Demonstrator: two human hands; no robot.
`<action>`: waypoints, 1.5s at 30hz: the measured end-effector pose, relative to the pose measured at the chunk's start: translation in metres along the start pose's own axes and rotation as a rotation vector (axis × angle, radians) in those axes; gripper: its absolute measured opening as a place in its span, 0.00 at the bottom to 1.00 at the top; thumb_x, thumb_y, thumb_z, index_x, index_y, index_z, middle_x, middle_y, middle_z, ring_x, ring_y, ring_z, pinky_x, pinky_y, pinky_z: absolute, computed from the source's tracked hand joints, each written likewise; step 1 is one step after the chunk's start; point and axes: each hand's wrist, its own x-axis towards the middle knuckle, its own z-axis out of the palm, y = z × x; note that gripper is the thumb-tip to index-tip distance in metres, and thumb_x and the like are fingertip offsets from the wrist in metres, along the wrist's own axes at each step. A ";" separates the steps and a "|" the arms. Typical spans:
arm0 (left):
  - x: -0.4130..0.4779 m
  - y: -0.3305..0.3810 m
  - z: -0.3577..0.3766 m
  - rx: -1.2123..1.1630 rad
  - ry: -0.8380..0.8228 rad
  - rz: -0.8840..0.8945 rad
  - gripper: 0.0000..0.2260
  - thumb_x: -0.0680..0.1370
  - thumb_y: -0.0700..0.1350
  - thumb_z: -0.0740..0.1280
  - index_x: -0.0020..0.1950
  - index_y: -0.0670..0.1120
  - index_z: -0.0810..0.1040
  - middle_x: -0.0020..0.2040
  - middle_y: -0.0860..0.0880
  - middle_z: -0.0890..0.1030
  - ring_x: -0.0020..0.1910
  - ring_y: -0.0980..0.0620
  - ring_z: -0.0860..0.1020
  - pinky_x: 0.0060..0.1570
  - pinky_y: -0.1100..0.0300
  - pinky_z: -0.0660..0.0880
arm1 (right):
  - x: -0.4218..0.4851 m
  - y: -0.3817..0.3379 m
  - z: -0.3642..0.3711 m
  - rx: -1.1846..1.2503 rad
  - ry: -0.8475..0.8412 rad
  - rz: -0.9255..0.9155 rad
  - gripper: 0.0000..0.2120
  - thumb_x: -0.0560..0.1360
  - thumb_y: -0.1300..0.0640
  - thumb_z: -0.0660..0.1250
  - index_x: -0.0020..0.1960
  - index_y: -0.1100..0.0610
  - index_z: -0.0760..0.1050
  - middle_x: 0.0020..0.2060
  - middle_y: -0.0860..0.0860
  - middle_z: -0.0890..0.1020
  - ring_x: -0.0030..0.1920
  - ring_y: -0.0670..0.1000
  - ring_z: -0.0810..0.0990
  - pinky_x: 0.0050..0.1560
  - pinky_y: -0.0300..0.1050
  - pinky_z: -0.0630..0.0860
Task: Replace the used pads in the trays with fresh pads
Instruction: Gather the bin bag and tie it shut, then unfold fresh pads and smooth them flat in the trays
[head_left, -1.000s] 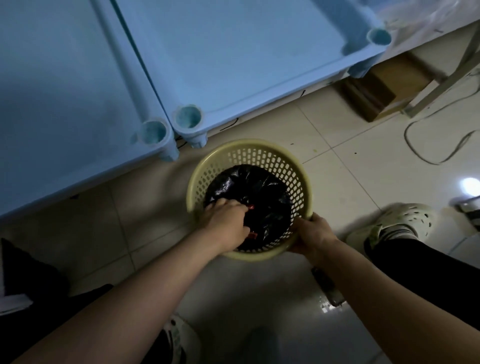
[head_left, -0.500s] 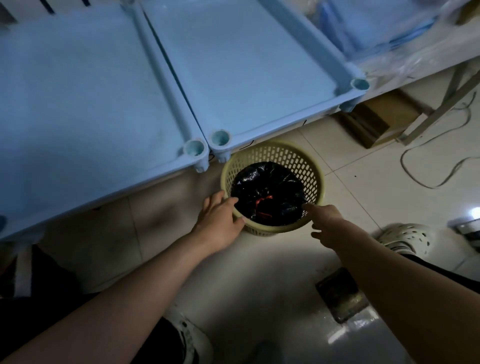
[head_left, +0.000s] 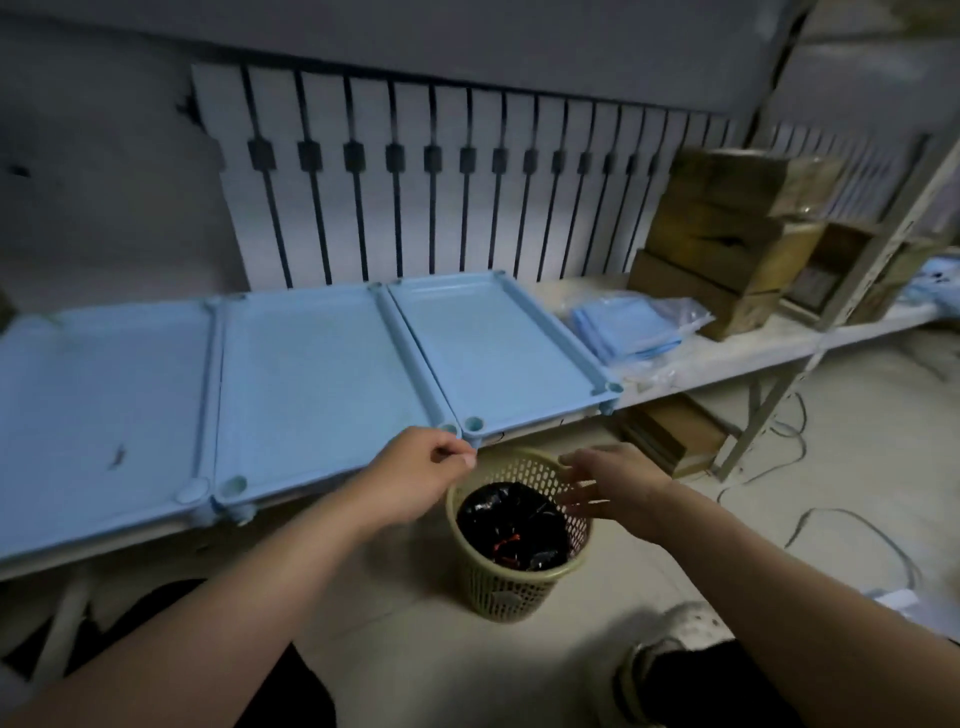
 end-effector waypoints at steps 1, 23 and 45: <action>-0.001 0.006 -0.008 -0.053 0.049 0.001 0.04 0.78 0.44 0.67 0.45 0.51 0.82 0.41 0.50 0.83 0.43 0.53 0.80 0.52 0.57 0.75 | -0.003 -0.012 -0.001 0.003 0.001 -0.027 0.08 0.79 0.63 0.63 0.53 0.67 0.76 0.44 0.61 0.78 0.38 0.59 0.80 0.43 0.52 0.79; 0.119 0.062 -0.011 -0.235 0.119 -0.163 0.07 0.80 0.43 0.65 0.50 0.43 0.82 0.46 0.48 0.85 0.48 0.49 0.82 0.52 0.56 0.78 | 0.126 -0.083 -0.077 0.290 0.453 -0.056 0.26 0.78 0.50 0.66 0.70 0.63 0.65 0.56 0.57 0.74 0.42 0.53 0.74 0.39 0.45 0.70; 0.180 0.077 -0.014 -0.915 0.006 -0.457 0.37 0.67 0.60 0.71 0.69 0.42 0.69 0.63 0.38 0.75 0.56 0.38 0.80 0.55 0.41 0.77 | 0.134 -0.212 -0.065 0.173 0.396 -0.575 0.08 0.82 0.57 0.58 0.50 0.54 0.75 0.45 0.47 0.76 0.51 0.49 0.74 0.56 0.46 0.70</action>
